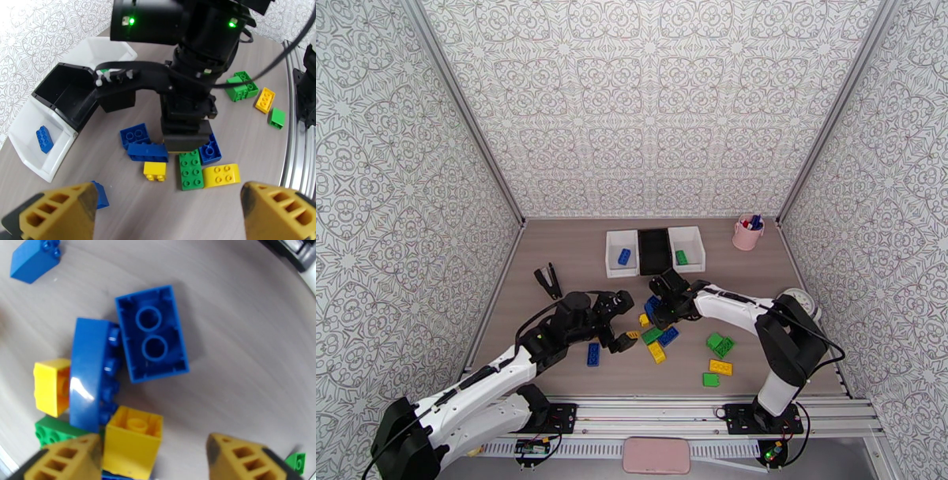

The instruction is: Sort the legos into containers by color

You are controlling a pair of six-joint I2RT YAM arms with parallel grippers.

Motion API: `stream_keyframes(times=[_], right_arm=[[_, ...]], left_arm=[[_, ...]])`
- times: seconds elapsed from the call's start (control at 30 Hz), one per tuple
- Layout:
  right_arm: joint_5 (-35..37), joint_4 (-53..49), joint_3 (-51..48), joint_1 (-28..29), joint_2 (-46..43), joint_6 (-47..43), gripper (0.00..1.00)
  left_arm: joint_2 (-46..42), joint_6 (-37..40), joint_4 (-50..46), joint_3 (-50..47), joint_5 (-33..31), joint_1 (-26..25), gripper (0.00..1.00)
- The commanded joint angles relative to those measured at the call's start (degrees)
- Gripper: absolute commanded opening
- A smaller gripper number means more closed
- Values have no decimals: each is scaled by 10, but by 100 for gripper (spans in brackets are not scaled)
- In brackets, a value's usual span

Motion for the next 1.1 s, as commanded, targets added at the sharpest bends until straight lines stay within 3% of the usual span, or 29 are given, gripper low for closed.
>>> stream_keyframes(times=[0.0, 0.43, 0.6, 0.73, 0.93, 1.07], right_arm=[[14, -1, 5, 1, 7, 4, 64], [12, -7, 16, 1, 29, 7, 51], [19, -10, 18, 1, 20, 3, 29], [37, 5, 8, 1, -6, 6, 21], [59, 73, -14, 1, -76, 17, 18], [82, 144, -22, -3, -108, 32, 17]], left_arm=[[-5, 3, 12, -13, -11, -5, 100], [-8, 3, 18, -15, -16, -8, 100], [-9, 3, 21, -18, -20, -8, 100], [-11, 0, 20, -14, -18, -8, 100], [-25, -26, 46, -19, -21, -8, 100], [-32, -63, 84, -27, -61, -10, 100]])
